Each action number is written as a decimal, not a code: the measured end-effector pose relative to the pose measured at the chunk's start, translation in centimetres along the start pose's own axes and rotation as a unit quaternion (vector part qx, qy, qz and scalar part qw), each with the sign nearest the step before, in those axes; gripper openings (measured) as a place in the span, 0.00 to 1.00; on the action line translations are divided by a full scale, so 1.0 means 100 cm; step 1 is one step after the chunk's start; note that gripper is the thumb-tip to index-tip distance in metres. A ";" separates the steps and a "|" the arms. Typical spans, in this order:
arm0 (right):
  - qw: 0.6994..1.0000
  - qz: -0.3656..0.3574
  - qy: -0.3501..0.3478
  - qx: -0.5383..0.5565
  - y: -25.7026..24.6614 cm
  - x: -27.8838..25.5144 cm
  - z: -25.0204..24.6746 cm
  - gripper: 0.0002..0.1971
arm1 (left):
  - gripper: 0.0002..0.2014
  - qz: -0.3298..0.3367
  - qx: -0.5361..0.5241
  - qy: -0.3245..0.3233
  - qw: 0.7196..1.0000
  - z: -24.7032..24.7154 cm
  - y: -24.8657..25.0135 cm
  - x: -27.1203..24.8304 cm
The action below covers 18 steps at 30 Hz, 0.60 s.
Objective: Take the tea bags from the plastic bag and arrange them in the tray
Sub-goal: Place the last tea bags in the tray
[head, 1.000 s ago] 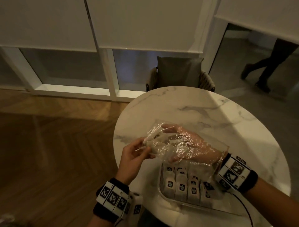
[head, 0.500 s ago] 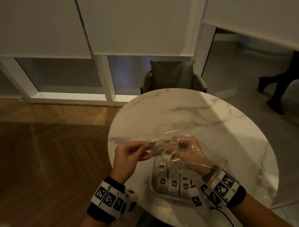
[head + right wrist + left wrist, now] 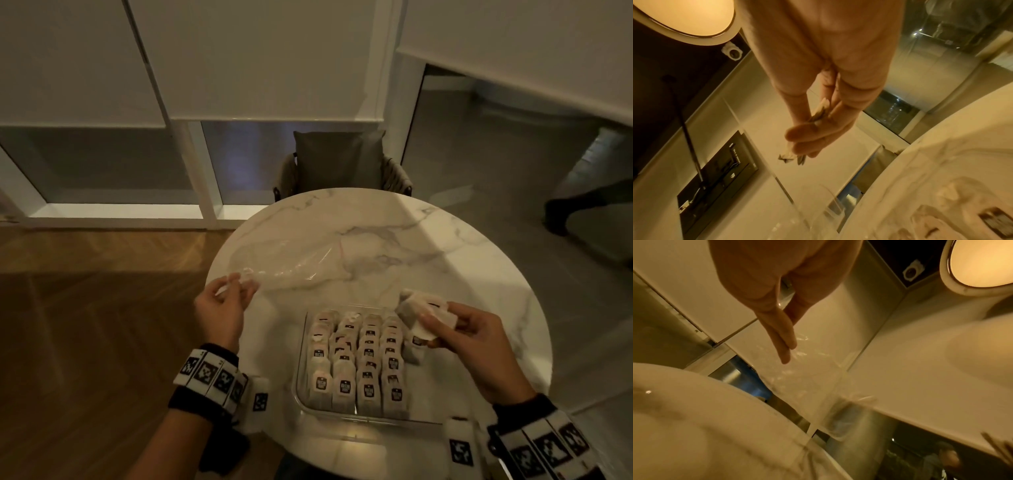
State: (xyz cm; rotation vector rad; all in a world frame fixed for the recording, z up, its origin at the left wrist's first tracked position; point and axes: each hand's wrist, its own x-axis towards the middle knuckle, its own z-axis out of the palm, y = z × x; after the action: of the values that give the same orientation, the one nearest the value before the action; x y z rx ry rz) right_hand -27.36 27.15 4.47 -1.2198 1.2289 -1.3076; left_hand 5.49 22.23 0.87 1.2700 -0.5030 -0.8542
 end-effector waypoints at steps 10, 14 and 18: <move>0.997 0.074 -0.002 0.018 0.022 -0.014 0.015 0.07 | 0.40 0.046 0.462 -0.044 0.885 -0.018 -0.027 -0.023; 0.997 0.067 0.006 0.038 0.019 -0.007 0.028 0.06 | 0.35 0.165 0.351 -0.134 0.912 0.013 0.002 -0.042; 0.999 0.029 0.034 0.013 0.015 0.001 0.040 0.08 | 0.24 -0.068 0.189 -0.405 0.892 0.056 0.009 -0.073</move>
State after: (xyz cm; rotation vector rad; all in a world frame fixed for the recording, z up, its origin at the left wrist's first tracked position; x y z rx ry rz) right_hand -23.39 26.70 3.01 -1.1214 1.2812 -1.3290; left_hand -2.86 24.57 4.05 1.2639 -1.3070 -1.4609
